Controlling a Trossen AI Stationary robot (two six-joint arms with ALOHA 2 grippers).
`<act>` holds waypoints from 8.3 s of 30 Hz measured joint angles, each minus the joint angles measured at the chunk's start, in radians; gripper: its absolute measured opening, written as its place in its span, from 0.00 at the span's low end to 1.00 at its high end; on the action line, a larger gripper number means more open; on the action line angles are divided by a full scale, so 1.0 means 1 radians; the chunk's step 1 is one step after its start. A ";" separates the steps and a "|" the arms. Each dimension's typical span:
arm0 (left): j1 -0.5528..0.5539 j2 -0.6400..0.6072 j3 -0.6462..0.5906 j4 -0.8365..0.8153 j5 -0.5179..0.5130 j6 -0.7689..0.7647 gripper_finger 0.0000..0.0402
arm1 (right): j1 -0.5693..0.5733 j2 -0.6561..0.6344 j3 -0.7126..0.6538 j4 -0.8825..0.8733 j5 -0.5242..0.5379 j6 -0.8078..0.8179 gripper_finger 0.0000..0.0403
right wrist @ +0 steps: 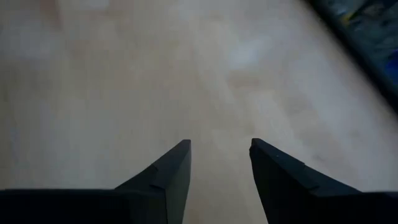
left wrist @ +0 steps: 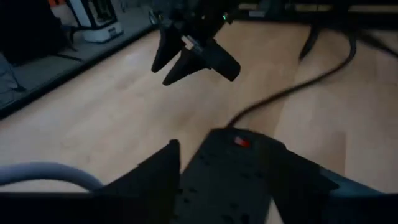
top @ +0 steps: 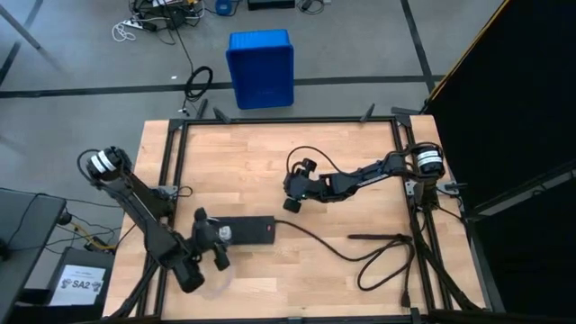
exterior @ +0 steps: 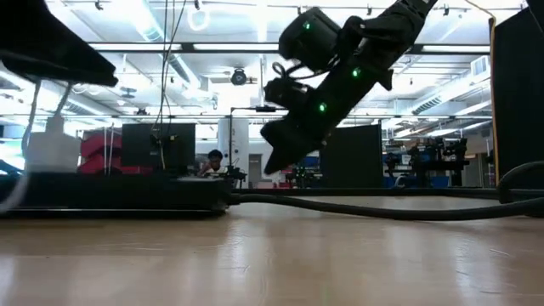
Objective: Insert USB
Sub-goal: Remove the charger adapter from the outlet extension
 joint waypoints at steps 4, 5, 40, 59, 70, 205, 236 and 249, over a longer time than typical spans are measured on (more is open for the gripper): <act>-0.012 -0.053 -0.055 0.010 -0.052 0.002 0.31 | 0.007 -0.035 0.000 0.042 0.010 0.004 0.35; -0.012 -0.062 -0.068 0.022 -0.053 0.003 0.28 | 0.009 -0.040 0.000 0.064 0.005 0.007 0.35; -0.021 -0.066 -0.169 0.909 -0.071 0.842 0.24 | 0.062 0.132 0.010 0.225 -0.266 0.010 0.00; -0.056 -0.077 -0.169 1.128 -0.113 1.115 0.24 | 0.012 0.054 0.003 0.256 -0.311 -0.147 0.02; -0.066 -0.077 -0.169 1.187 -0.277 1.258 0.24 | 0.030 0.051 0.005 0.374 -0.567 -0.167 0.01; 0.615 -0.004 -0.167 0.293 0.819 0.523 0.57 | -0.047 0.277 0.179 0.447 -0.748 -0.113 0.28; 0.615 -0.004 -0.170 0.289 0.815 0.525 0.57 | -0.024 0.277 0.182 0.447 -0.639 -0.150 0.28; 0.615 -0.003 -0.168 0.288 0.817 0.526 0.57 | 0.013 0.265 0.161 0.433 -0.552 -0.171 0.28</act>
